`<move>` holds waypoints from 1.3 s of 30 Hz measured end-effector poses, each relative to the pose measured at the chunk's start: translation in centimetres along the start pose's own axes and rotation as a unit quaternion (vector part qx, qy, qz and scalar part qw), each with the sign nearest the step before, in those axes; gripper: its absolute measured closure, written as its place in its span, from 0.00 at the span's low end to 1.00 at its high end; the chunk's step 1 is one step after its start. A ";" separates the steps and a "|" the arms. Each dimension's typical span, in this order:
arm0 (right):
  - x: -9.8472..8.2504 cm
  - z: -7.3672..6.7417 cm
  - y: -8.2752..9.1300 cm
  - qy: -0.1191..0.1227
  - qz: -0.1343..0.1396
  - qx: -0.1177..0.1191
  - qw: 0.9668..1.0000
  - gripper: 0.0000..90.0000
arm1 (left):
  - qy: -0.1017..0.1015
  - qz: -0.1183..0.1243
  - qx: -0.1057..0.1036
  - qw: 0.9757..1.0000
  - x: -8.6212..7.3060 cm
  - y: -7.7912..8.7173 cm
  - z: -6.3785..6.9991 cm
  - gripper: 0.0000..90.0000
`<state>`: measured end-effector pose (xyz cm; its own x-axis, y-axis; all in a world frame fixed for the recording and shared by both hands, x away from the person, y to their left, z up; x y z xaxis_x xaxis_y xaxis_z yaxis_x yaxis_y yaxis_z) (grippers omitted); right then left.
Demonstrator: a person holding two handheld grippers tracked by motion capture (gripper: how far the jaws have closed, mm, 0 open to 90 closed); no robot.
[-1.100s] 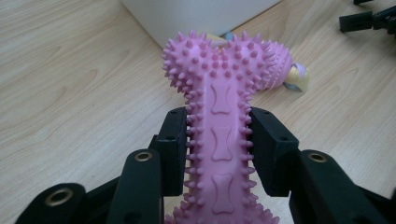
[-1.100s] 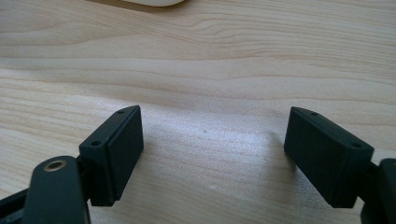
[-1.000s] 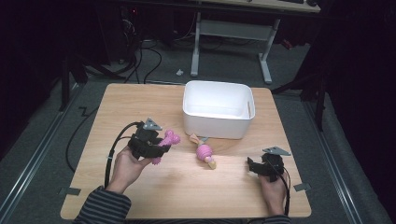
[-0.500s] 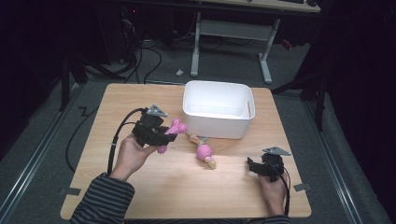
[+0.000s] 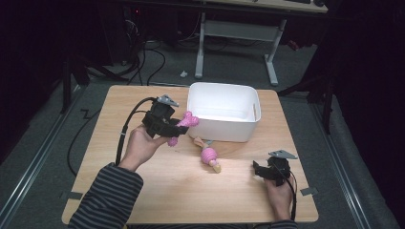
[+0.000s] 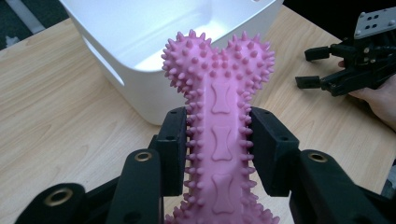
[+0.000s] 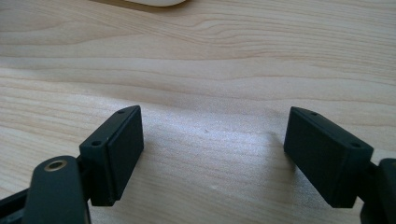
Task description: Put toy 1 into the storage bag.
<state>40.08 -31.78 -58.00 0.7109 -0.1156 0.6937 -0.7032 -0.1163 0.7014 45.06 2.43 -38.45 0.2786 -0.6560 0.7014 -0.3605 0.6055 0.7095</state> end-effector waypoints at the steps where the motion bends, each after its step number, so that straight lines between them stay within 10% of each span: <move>1: 0.0 0.0 0.0 0.001 0.000 0.000 1.000 0.22 | 0.000 0.001 -0.001 1.000 0.2 0.0 -0.1 0.66; 21: 0.0 -0.1 0.0 0.003 -0.001 0.004 1.000 0.23 | -0.046 -0.027 -0.003 0.999 3.7 -2.6 -1.8 0.66; 39: -0.1 -0.3 0.0 0.007 -0.001 0.008 1.000 0.24 | -0.027 -0.022 0.011 0.999 6.7 -5.7 -4.0 0.65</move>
<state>40.00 -31.51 -57.97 0.7127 -0.1013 0.6942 -0.7012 -0.1322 0.7006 52.60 -3.64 -37.50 0.2460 -0.7057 0.6644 -0.3686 0.5659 0.7375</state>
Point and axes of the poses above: each handheld gripper's, and its own axes: y roughly backward along the jaws, x roughly out of its top, z roughly to its right, the point moved 7 cm from there along -y, roughly forward along the jaws, and after that the axes turned 15 degrees about -y, right-handed, at the moved point
